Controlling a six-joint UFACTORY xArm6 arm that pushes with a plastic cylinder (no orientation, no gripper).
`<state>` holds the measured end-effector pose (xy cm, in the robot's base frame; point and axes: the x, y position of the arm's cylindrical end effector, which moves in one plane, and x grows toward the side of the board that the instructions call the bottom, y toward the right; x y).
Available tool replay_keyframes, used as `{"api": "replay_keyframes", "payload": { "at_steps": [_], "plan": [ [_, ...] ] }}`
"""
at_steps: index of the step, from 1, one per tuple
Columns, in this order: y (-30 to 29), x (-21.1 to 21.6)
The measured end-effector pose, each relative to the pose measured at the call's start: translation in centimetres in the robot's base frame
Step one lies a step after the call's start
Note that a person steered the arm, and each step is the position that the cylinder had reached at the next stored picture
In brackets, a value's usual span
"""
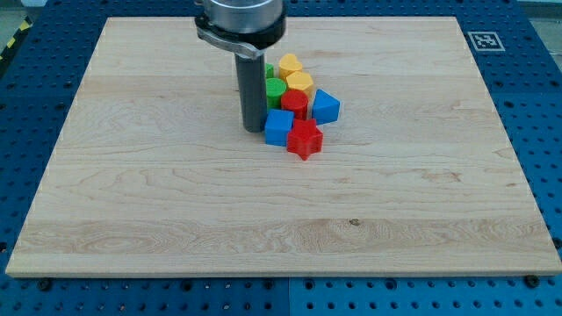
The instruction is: Move the cube to the right of the triangle
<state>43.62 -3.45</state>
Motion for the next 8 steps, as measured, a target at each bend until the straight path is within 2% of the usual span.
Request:
{"api": "replay_keyframes", "payload": {
  "at_steps": [2,3,4,5,6,8],
  "plan": [
    [2.2,0.6],
    [0.9,2.1],
    [3.3,2.8],
    [8.2,-0.9],
    [11.1,-2.7],
    [9.8,-0.4]
  ]
}}
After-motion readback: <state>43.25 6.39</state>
